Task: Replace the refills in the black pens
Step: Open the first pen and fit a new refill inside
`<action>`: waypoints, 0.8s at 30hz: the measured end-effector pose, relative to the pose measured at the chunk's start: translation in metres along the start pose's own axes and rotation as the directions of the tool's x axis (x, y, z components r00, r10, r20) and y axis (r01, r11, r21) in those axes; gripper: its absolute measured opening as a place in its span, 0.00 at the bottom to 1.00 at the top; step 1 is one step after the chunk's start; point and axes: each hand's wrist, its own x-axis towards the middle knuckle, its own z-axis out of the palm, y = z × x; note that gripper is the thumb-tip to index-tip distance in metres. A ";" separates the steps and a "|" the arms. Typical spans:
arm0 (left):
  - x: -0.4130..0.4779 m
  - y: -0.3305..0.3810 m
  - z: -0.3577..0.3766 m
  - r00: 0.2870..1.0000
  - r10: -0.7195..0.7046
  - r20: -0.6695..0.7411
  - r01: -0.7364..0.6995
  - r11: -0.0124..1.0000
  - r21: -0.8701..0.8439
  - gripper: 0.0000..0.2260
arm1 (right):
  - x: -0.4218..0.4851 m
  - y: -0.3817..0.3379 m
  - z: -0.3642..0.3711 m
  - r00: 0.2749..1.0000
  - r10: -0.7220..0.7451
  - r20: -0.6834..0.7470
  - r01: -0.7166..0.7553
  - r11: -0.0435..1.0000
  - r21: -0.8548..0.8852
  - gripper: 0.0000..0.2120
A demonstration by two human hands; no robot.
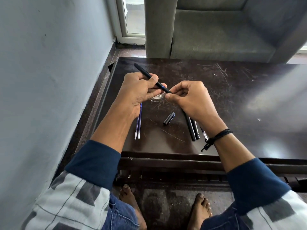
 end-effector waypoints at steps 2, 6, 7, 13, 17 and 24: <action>0.000 0.000 0.001 1.000 -0.004 0.004 0.004 1.000 0.003 0.05 | 0.000 0.000 0.000 1.000 0.002 0.001 -0.002 1.000 0.000 0.07; 0.000 0.000 0.000 1.000 -0.002 0.003 0.002 1.000 0.009 0.05 | -0.001 -0.002 -0.001 1.000 -0.011 0.028 0.011 1.000 -0.014 0.06; 0.000 0.000 0.000 1.000 0.001 0.002 -0.001 1.000 0.008 0.05 | -0.002 -0.003 -0.001 1.000 -0.018 0.024 0.018 1.000 -0.006 0.06; -0.002 0.000 0.002 1.000 -0.004 0.008 0.003 1.000 0.021 0.06 | -0.002 -0.004 -0.001 1.000 -0.012 -0.006 0.012 1.000 -0.020 0.08; -0.001 0.000 0.001 1.000 -0.005 0.010 0.005 1.000 0.020 0.07 | -0.003 -0.005 -0.001 1.000 -0.005 0.027 0.005 1.000 -0.010 0.06; -0.001 0.001 0.001 1.000 -0.001 0.004 0.001 1.000 0.017 0.06 | -0.002 -0.004 -0.001 1.000 -0.013 -0.004 0.013 1.000 -0.005 0.08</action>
